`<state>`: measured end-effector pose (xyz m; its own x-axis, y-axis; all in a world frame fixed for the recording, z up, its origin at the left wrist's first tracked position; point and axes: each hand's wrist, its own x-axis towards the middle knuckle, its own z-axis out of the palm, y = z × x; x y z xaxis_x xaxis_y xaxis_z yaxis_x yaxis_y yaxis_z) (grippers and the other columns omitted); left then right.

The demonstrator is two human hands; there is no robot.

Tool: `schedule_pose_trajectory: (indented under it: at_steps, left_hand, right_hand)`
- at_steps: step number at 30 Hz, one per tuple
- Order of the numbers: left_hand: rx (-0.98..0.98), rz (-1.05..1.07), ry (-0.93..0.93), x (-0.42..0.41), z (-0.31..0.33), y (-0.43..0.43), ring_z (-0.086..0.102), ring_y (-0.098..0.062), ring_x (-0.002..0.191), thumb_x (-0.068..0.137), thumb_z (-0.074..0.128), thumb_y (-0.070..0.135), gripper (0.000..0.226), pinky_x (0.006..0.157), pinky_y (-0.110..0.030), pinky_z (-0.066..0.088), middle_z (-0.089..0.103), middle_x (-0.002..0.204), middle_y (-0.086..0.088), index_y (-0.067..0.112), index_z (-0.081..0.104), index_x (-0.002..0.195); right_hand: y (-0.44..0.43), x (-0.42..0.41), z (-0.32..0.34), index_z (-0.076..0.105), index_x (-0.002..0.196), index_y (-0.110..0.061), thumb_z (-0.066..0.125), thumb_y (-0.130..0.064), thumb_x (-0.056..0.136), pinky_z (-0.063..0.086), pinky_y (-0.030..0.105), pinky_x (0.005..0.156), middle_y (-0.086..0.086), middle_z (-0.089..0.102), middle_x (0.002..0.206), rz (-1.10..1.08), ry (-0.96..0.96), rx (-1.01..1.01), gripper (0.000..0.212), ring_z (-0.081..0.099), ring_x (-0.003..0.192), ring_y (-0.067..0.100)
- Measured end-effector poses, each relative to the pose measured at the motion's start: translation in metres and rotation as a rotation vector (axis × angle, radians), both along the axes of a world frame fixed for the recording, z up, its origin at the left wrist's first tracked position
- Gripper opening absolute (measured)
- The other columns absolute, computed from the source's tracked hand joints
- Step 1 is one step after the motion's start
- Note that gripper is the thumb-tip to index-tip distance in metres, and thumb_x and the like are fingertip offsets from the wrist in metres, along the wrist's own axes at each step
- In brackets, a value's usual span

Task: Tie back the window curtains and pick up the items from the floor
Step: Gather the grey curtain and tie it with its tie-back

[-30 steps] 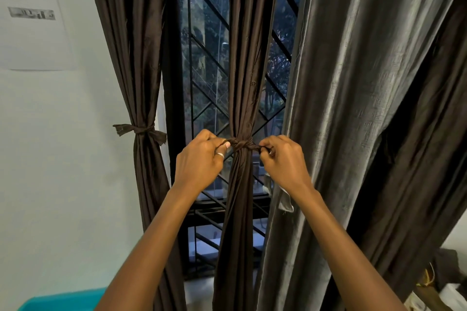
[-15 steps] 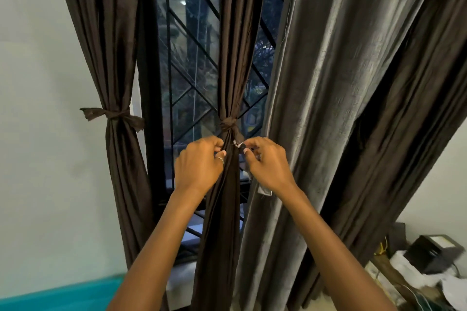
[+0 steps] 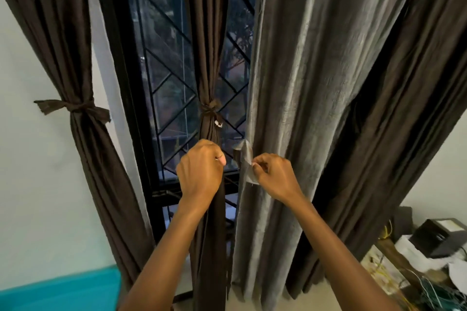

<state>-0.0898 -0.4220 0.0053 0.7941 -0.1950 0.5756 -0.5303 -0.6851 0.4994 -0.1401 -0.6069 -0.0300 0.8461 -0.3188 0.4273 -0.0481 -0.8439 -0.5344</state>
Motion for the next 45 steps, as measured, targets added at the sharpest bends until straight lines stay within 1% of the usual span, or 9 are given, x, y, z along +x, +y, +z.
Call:
schedule_pose_trajectory:
  at_steps: [6, 9, 12, 16, 26, 33, 37, 41, 45]
  left_hand:
    - [0.034, 0.075, 0.065, -0.001, -0.004, -0.067, 0.067, -0.029, 0.085, 0.087, 0.056, -0.004, 0.031, 0.064, -0.035, 0.049, 0.069, 0.100, -0.001, 0.023, 0.066, 0.073]
    - [0.002, 0.132, 0.122, 0.007, -0.011, -0.102, 0.067, -0.033, 0.096, 0.094, 0.061, 0.017, 0.009, 0.070, -0.037, 0.048, 0.069, 0.111, -0.004, 0.020, 0.069, 0.099]
    - [-0.029, 0.207, 0.236, 0.018, -0.017, -0.128, 0.064, -0.037, 0.105, 0.089, 0.061, 0.059, 0.047, 0.081, -0.044, 0.053, 0.067, 0.117, -0.007, 0.018, 0.062, 0.112]
    - [-0.021, 0.290, 0.285, 0.033, -0.018, -0.153, 0.064, -0.039, 0.103, 0.084, 0.054, 0.073, 0.068, 0.081, -0.046, 0.054, 0.066, 0.115, -0.013, 0.012, 0.057, 0.112]
    - [-0.003, 0.304, 0.227, 0.040, -0.023, -0.157, 0.065, -0.036, 0.082, 0.092, 0.054, 0.024, 0.014, 0.066, -0.040, 0.054, 0.067, 0.089, -0.010, 0.012, 0.059, 0.093]
    - [-0.178, 0.228, 0.270, 0.045, -0.038, -0.123, 0.066, -0.017, 0.077, 0.089, 0.063, 0.030, 0.007, 0.069, -0.034, 0.056, 0.068, 0.078, 0.009, 0.025, 0.068, 0.090]
    - [-0.195, 0.172, 0.281, 0.047, -0.039, -0.099, 0.068, -0.016, 0.076, 0.087, 0.066, 0.030, 0.004, 0.069, -0.038, 0.059, 0.069, 0.077, 0.010, 0.026, 0.068, 0.088]
    - [-0.232, 0.253, 0.272, 0.049, -0.036, -0.063, 0.067, -0.018, 0.078, 0.087, 0.068, 0.030, 0.004, 0.072, -0.037, 0.058, 0.068, 0.081, 0.009, 0.027, 0.068, 0.089]
    - [-0.218, 0.245, 0.235, 0.047, -0.037, -0.047, 0.065, -0.017, 0.073, 0.088, 0.069, 0.028, 0.006, 0.064, -0.033, 0.055, 0.068, 0.076, 0.008, 0.026, 0.067, 0.083]
  right_hand:
    - [-0.052, -0.009, -0.021, 0.075, 0.103, -0.015, 0.062, -0.018, 0.097, 0.040, 0.000, 0.066, -0.001, 0.074, 0.097, 0.100, 0.011, 0.096, 0.015, 0.061, 0.081, 0.004]
    - [-0.076, -0.008, -0.020, 0.075, 0.101, -0.013, 0.063, -0.016, 0.096, 0.046, 0.005, 0.072, -0.003, 0.074, 0.097, 0.143, -0.032, 0.173, 0.014, 0.065, 0.086, 0.006]
    - [-0.090, -0.003, -0.019, 0.075, 0.099, -0.012, 0.063, -0.015, 0.095, 0.046, 0.007, 0.074, -0.004, 0.074, 0.095, 0.211, -0.059, 0.198, 0.013, 0.066, 0.086, 0.005]
    - [-0.095, 0.004, -0.028, 0.072, 0.097, -0.012, 0.063, -0.014, 0.095, 0.053, 0.016, 0.075, -0.001, 0.072, 0.092, 0.313, -0.044, 0.193, 0.010, 0.066, 0.084, 0.008]
    - [-0.096, 0.009, -0.040, 0.069, 0.104, -0.015, 0.061, -0.024, 0.098, 0.052, 0.024, 0.075, -0.001, 0.067, 0.100, 0.155, -0.087, 0.251, 0.013, 0.064, 0.086, 0.011]
    - [-0.109, 0.031, -0.009, 0.056, 0.123, -0.016, 0.069, -0.059, 0.085, 0.056, 0.043, 0.083, 0.002, 0.060, 0.119, -0.169, -0.094, 0.253, 0.059, 0.062, 0.102, 0.022]
    - [-0.116, 0.049, 0.003, 0.059, 0.092, -0.014, 0.066, -0.040, 0.093, 0.052, 0.035, 0.066, 0.005, 0.069, 0.090, -0.198, -0.099, 0.202, 0.027, 0.067, 0.086, 0.028]
    - [-0.145, 0.043, 0.001, 0.048, 0.071, -0.012, 0.065, -0.026, 0.095, 0.045, 0.034, 0.057, 0.008, 0.062, 0.068, -0.251, -0.124, 0.180, 0.033, 0.062, 0.067, 0.031]
    - [-0.160, 0.031, 0.003, 0.039, 0.060, -0.018, 0.067, -0.020, 0.095, 0.029, 0.027, 0.047, -0.002, 0.047, 0.052, -0.244, -0.125, 0.135, 0.045, 0.046, 0.048, 0.012]
